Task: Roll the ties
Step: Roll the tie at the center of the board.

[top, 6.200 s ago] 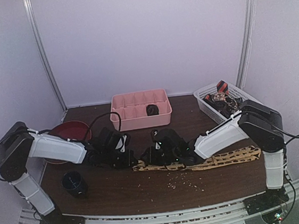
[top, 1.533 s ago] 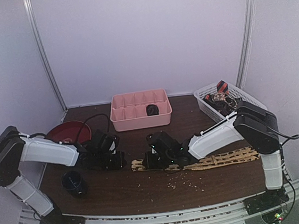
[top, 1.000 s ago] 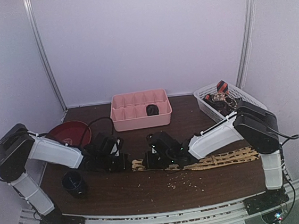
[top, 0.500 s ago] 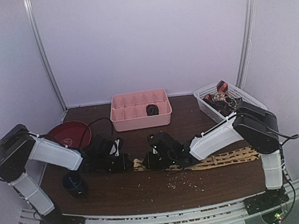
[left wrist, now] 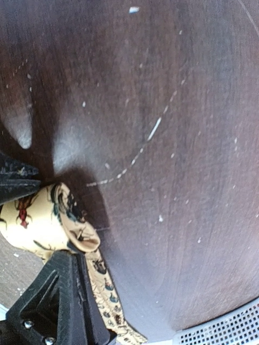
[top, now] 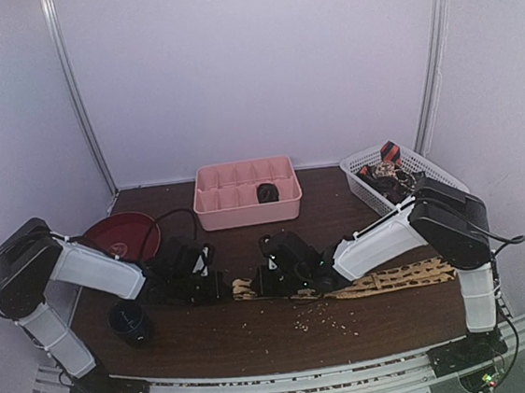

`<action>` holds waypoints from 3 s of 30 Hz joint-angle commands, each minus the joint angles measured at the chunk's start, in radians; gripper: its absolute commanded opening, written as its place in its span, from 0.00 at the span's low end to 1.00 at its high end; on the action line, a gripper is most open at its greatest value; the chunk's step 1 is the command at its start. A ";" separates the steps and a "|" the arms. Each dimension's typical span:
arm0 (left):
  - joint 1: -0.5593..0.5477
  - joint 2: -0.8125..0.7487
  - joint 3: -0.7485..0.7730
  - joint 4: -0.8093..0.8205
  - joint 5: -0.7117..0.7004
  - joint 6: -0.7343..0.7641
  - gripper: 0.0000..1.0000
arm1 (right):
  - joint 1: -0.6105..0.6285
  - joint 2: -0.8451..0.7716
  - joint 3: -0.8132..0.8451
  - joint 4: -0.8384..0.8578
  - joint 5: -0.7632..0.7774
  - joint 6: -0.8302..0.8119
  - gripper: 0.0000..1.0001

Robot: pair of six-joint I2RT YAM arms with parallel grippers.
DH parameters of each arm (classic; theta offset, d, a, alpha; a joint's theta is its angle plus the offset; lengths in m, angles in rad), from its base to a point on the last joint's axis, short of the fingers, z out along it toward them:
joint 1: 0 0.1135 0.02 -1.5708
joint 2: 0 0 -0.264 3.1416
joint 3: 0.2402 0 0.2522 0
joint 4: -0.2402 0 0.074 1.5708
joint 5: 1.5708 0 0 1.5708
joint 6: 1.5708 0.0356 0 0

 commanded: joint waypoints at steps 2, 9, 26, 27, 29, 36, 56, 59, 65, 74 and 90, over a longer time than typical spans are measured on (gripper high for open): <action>-0.007 0.014 -0.031 0.111 0.075 -0.020 0.00 | -0.009 0.000 -0.030 -0.038 0.005 0.002 0.07; -0.007 0.006 -0.040 0.211 0.140 -0.032 0.00 | -0.009 -0.024 -0.050 0.022 -0.033 -0.013 0.07; -0.031 0.035 0.038 0.159 0.142 0.024 0.00 | -0.028 -0.066 -0.129 0.128 -0.043 0.013 0.07; -0.033 0.037 0.043 0.154 0.141 0.026 0.00 | -0.029 -0.068 -0.134 0.138 -0.049 0.014 0.07; -0.036 0.043 0.055 0.148 0.142 0.031 0.00 | -0.031 -0.066 -0.143 0.162 -0.061 0.020 0.07; -0.054 0.072 0.099 0.103 0.138 0.051 0.00 | -0.038 -0.082 -0.163 0.149 -0.035 0.021 0.07; -0.089 0.134 0.170 0.107 0.146 0.110 0.00 | -0.071 -0.222 -0.204 0.059 0.038 -0.006 0.29; -0.090 0.143 0.166 0.132 0.138 0.106 0.00 | -0.076 -0.174 -0.167 0.055 0.014 -0.001 0.33; -0.089 0.152 0.185 0.137 0.138 0.104 0.00 | -0.081 -0.110 -0.151 0.047 -0.038 0.006 0.29; -0.089 0.061 0.289 -0.102 -0.043 0.401 0.14 | -0.081 -0.092 -0.167 0.061 -0.054 0.011 0.22; -0.093 0.027 0.276 -0.165 0.257 1.409 0.49 | -0.082 -0.093 -0.183 0.088 -0.059 0.005 0.22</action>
